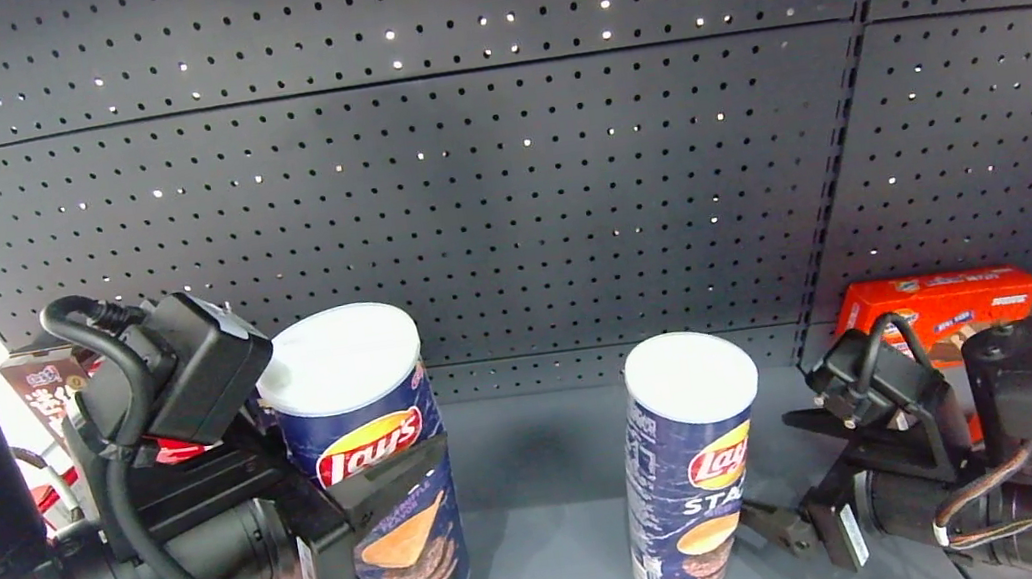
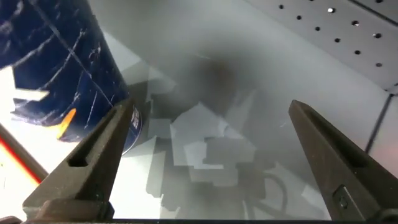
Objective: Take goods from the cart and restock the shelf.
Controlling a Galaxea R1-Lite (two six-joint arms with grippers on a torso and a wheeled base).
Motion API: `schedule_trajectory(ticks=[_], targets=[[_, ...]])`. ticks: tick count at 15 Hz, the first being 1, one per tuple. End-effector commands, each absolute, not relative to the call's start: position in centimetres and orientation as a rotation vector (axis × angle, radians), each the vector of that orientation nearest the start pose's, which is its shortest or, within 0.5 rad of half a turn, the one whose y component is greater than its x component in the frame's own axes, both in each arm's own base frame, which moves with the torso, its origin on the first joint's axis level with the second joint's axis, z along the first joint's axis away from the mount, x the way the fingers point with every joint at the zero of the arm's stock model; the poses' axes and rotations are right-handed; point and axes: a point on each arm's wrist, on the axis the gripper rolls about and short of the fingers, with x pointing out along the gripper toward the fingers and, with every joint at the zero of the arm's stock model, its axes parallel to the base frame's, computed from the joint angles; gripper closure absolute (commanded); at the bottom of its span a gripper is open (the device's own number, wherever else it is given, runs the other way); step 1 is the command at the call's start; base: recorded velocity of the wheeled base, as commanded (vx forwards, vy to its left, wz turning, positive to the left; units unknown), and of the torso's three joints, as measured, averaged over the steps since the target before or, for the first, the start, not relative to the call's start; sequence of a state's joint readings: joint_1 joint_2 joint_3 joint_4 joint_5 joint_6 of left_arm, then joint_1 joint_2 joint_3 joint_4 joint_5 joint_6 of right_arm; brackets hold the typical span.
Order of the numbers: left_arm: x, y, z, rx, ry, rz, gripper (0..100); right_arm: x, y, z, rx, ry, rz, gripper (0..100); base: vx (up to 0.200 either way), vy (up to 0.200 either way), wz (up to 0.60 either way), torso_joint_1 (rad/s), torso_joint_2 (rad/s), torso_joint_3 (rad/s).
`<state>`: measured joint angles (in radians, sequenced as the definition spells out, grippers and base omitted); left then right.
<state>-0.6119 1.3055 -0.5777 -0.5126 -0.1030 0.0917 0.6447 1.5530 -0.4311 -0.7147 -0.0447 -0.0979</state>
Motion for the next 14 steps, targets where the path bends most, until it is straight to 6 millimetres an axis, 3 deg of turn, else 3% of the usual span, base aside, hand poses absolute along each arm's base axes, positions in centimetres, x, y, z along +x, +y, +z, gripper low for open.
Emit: schedule_trajectory(ticks=[1,14], targets=[[16.4,-11.8,20.7,0.144,0.183,-0.720,100,18.4,14.0,13.4,-0.236,0.360,0.621,0,0.000,0.000,0.00,0.000,0.00,0.000],[16.4,-11.8,20.8,0.143,0.181,-0.722,100,15.8,13.3,13.5,-0.243,0.344,0.662,0,0.000,0.000,0.00,0.000,0.00,0.000]])
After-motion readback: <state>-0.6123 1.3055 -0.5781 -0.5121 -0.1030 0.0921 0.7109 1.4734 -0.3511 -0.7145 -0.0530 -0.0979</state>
